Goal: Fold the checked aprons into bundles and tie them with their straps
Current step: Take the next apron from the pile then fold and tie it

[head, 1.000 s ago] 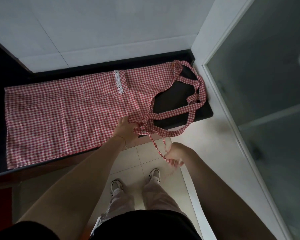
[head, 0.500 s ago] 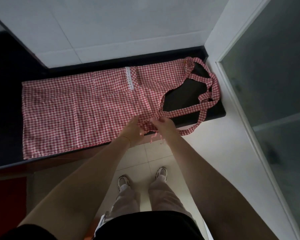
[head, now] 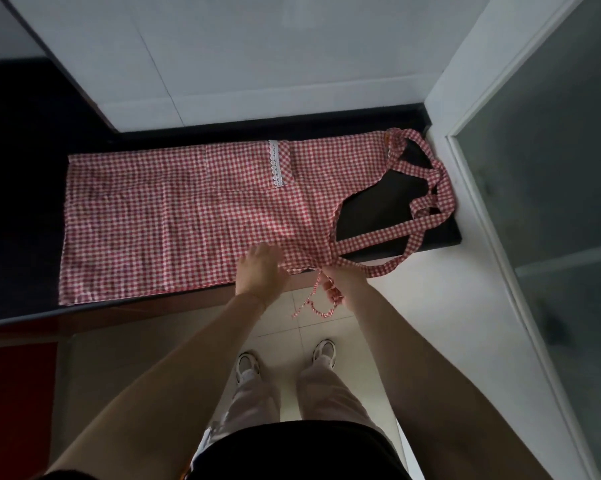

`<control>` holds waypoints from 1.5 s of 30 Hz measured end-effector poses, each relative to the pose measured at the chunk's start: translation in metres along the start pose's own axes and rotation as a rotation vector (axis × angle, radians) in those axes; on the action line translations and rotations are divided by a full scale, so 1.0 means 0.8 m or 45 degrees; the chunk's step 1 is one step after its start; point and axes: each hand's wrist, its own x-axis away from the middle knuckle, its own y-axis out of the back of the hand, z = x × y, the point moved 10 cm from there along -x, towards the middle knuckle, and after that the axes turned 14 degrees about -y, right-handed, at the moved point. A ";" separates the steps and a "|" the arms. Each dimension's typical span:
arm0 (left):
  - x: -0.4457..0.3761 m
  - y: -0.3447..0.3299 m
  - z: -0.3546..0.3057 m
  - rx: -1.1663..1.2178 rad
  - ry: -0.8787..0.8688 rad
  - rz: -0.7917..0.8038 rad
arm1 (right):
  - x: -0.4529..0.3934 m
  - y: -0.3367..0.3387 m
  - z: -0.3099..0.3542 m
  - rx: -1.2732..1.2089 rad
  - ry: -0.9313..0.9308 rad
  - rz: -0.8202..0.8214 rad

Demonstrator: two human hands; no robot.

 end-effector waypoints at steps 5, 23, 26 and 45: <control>0.016 -0.001 0.034 -0.177 0.097 -0.001 | -0.001 0.015 0.002 -0.350 0.137 -0.072; 0.014 0.147 -0.005 -0.147 -0.125 -0.677 | 0.114 0.040 0.112 -0.709 0.611 -0.017; 0.031 0.077 0.013 -0.180 -0.063 -0.383 | 0.056 0.022 0.046 -0.594 0.369 -0.145; 0.029 -0.031 0.048 -0.172 0.159 0.349 | -0.012 -0.034 -0.038 -0.999 -0.190 0.425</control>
